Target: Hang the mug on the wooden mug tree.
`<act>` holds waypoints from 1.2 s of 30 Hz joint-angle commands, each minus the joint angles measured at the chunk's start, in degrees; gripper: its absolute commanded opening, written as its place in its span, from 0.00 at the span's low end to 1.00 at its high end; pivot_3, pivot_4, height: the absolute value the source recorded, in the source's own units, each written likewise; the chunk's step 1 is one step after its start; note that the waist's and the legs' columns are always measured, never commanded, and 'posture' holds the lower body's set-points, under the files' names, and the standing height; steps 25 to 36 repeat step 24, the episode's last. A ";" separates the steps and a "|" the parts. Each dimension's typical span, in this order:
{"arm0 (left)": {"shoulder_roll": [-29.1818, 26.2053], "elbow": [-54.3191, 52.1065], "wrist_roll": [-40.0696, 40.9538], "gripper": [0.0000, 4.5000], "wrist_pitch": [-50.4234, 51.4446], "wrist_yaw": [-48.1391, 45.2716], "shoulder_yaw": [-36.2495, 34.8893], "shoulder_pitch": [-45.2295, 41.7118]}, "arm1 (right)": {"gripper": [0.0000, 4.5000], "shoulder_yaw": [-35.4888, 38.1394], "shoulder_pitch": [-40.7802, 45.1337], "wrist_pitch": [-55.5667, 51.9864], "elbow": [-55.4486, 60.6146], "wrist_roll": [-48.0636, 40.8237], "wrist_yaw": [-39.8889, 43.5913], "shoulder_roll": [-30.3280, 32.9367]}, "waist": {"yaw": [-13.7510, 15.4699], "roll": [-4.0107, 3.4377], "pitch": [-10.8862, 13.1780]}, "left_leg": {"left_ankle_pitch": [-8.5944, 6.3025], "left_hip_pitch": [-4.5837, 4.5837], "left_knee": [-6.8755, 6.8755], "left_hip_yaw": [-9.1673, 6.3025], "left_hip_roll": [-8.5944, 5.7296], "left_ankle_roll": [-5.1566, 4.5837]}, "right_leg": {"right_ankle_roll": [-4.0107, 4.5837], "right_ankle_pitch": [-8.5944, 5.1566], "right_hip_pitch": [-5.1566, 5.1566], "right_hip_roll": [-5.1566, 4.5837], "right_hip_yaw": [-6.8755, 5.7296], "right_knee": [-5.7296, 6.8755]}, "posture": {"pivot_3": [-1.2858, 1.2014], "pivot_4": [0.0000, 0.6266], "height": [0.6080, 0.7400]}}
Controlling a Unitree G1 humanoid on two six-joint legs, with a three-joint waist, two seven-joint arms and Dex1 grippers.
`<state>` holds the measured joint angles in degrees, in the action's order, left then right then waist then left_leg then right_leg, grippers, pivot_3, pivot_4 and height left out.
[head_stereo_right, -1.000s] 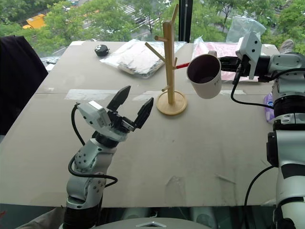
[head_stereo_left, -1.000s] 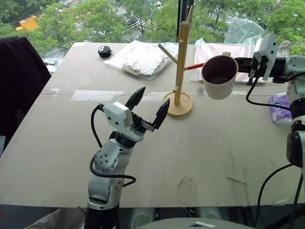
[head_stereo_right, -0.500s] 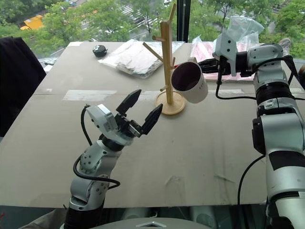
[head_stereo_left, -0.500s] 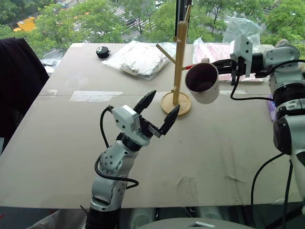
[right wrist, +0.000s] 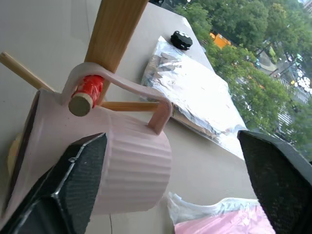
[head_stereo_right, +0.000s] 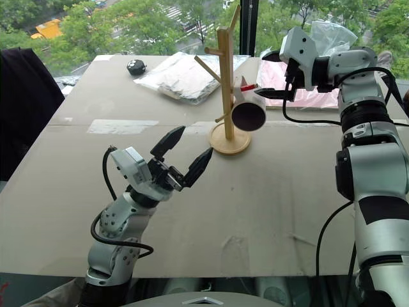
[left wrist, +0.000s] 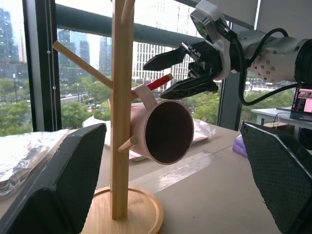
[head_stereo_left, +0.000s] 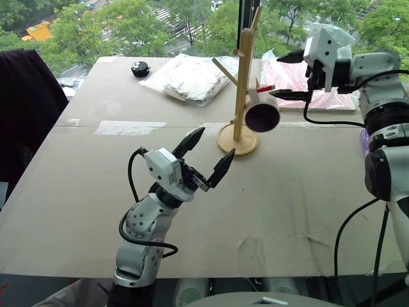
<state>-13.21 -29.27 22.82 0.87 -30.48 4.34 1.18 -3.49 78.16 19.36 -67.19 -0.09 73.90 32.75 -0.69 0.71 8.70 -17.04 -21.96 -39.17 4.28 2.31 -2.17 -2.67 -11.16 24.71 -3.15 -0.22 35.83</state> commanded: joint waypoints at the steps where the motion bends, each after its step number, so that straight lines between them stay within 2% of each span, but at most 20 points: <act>1: -1.97 1.54 0.39 1.00 1.29 -0.57 -1.78 1.12 | 0.99 4.91 -6.61 -2.32 4.79 -4.32 1.00 5.03 | 0.22 0.02 -0.01 | 0.00 0.01 0.00 -0.02 0.00 0.00 | 0.00 0.00 -0.02 0.00 -0.02 -0.01 | 0.52 0.24 1.00; 5: -2.83 4.63 1.05 1.00 3.77 0.21 -3.24 3.26 | 0.99 9.71 -18.08 -9.92 14.98 -9.95 0.66 7.92 | 0.61 0.01 0.00 | -0.01 -0.03 0.01 -0.06 0.00 -0.02 | -0.03 0.01 -0.05 -0.03 -0.07 -0.04 | 0.52 0.24 1.00; 7: -3.76 8.30 -1.34 1.00 5.00 0.61 -3.32 5.50 | 0.99 12.79 -30.71 -15.89 27.23 -14.15 -1.94 7.61 | 0.34 -0.02 0.00 | -0.01 0.00 0.01 -0.05 0.01 -0.02 | -0.04 0.02 -0.03 -0.03 -0.01 -0.01 | 0.52 0.24 1.00; 9: -6.03 10.63 -5.04 1.00 5.43 0.19 -2.39 8.24 | 0.99 15.20 -46.00 -21.11 42.63 -17.96 -5.23 6.07 | 0.28 0.02 -0.06 | -0.02 0.08 0.06 -0.11 0.05 -0.03 | -0.05 0.01 -0.08 0.01 -0.03 0.01 | 0.52 0.24 1.00; 11: -7.51 10.42 -5.48 1.00 4.87 -0.92 -2.61 10.21 | 0.99 17.27 -58.21 -26.43 55.62 -21.73 -9.93 3.35 | 0.21 0.01 -0.06 | -0.02 0.09 0.16 -0.17 0.11 -0.02 | -0.04 -0.01 -0.07 0.06 -0.12 0.01 | 0.52 0.24 1.00; 12: -7.96 10.04 -4.98 1.00 5.36 -1.10 -3.03 10.82 | 0.99 18.19 -62.83 -28.24 60.43 -23.29 -12.37 1.84 | 0.21 0.00 -0.06 | -0.02 0.07 0.23 -0.17 0.10 -0.02 | -0.04 -0.01 -0.02 0.06 -0.11 0.02 | 0.52 0.24 1.00; 13: -8.74 9.42 -4.08 1.00 6.34 -1.68 -3.54 11.54 | 0.99 18.44 -68.61 -29.13 65.45 -23.96 -14.54 0.16 | -0.18 -0.31 0.12 | -0.02 0.04 0.26 -0.20 0.11 -0.02 | -0.03 -0.02 0.06 0.07 -0.11 0.05 | 0.52 0.24 1.00; 16: -10.97 7.25 -2.53 1.00 8.49 -3.74 -4.18 13.51 | 0.99 17.56 -79.74 -27.67 74.05 -22.08 -19.63 -3.32 | -0.11 -0.17 0.03 | -0.02 0.25 0.20 -0.18 0.05 -0.03 | 0.13 -0.15 0.01 0.05 0.18 0.08 | 0.52 0.24 1.00; 23: -14.52 2.38 -1.57 1.00 12.22 -5.49 -4.38 17.05 | 0.99 16.10 -86.57 -25.45 76.38 -21.73 -23.20 -6.12 | -0.10 -0.01 -0.05 | -0.01 0.26 -0.07 -0.09 0.08 -0.04 | 0.00 -0.22 -0.01 0.05 0.27 0.10 | 0.52 0.24 1.00; 36: -14.70 2.19 -1.77 1.00 12.49 -5.42 -4.25 17.19 | 0.99 15.74 -86.84 -25.52 76.25 -21.77 -22.99 -5.82 | -0.10 -0.01 -0.05 | -0.01 0.27 -0.06 -0.10 0.08 -0.04 | 0.00 -0.21 -0.01 0.06 0.27 0.10 | 0.52 0.24 1.00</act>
